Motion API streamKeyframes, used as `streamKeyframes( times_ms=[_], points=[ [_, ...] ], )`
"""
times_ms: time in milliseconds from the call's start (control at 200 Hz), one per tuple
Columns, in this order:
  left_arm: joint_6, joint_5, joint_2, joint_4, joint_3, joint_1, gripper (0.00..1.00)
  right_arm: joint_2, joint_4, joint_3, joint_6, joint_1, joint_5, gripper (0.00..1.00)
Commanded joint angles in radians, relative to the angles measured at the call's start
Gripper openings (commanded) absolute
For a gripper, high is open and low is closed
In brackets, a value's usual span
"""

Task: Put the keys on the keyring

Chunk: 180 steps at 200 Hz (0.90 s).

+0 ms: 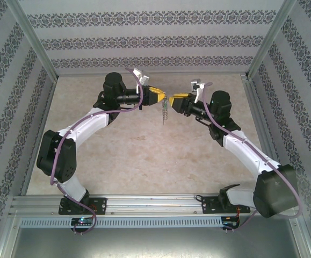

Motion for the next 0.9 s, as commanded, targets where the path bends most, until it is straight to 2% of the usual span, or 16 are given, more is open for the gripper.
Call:
streamKeyframes(
  times_ms=[0, 340, 460, 650, 894],
  points=[
    [-0.027, 0.029, -0.007, 0.084, -0.002, -0.009, 0.00, 0.021, 0.089, 0.030, 0.049, -0.007, -0.086, 0.41],
    [-0.031, 0.031, -0.007, 0.088, 0.000, -0.009, 0.00, 0.057, 0.184, 0.028, 0.105, -0.005, -0.164, 0.35],
    [-0.032, 0.030, -0.004, 0.090, 0.000, -0.010, 0.00, 0.061, 0.187, 0.028, 0.107, -0.006, -0.176, 0.24],
    [-0.037, 0.031, -0.003, 0.098, 0.000, -0.009, 0.00, 0.063, 0.188, 0.021, 0.101, -0.007, -0.188, 0.00],
    [-0.084, 0.025, 0.000, 0.173, -0.012, -0.009, 0.00, 0.095, 0.174, 0.017, 0.098, -0.006, -0.199, 0.00]
  ],
)
